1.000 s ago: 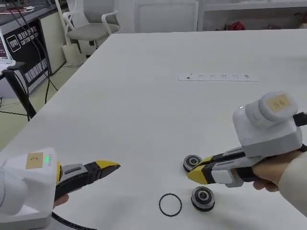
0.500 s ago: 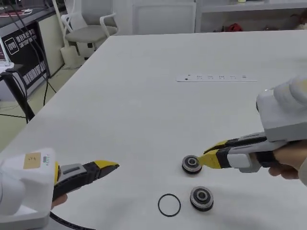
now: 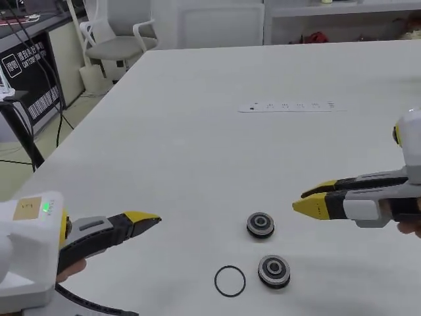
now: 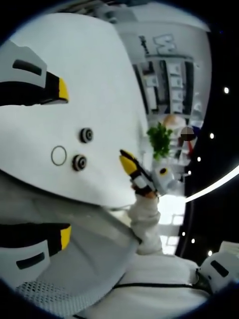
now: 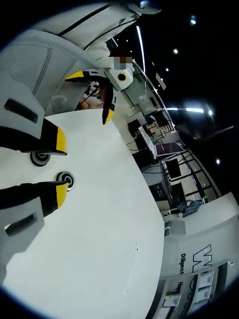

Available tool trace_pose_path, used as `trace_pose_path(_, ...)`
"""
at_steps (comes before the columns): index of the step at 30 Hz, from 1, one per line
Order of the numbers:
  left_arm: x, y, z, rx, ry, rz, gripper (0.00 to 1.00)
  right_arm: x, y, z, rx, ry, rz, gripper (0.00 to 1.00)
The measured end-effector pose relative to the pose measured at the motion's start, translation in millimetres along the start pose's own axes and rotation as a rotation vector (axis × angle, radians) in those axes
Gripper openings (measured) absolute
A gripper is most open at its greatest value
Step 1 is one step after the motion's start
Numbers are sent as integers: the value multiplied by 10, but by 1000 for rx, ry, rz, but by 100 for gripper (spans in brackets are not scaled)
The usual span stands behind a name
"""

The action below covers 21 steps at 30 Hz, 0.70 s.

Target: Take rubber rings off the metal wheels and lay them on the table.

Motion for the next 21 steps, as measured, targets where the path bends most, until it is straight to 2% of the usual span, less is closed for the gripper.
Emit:
trace_pose_path(5, 12, -33, -144, -32, 10, 11, 100, 28, -13, 51, -14, -3, 1, 18)
trace_pose_path(9, -11, -58, -259, -98, 57, 13, 100, 31, -16, 101, -16, 6, -2, 18)
trace_pose_path(10, -15, -36, -266, -101, 75, 1, 98, 33, -18, 107, -16, 8, -1, 18)
trace_pose_path(11, -10, 10, -261, -90, 111, -22, 97, 36, -21, 113, -15, 9, 0, 17)
trace_pose_path(20, -17, 25, -581, -143, 82, -6, 95, 48, -36, 137, -22, 6, 0, 17)
trace_pose_path(21, -27, 51, -658, -147, 76, -13, 94, 49, -33, 141, -22, 7, -3, 17)
Point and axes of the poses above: the centre of the closed fingertips' face, and the gripper's own axes: x roughly backward along the fingers, y roughly to its left, z roughly out of its underside, the point moved 3 cm from there along x, roughly backward along the fingers, and after that the axes turned 2 degrees about y, right-handed, at the moved point
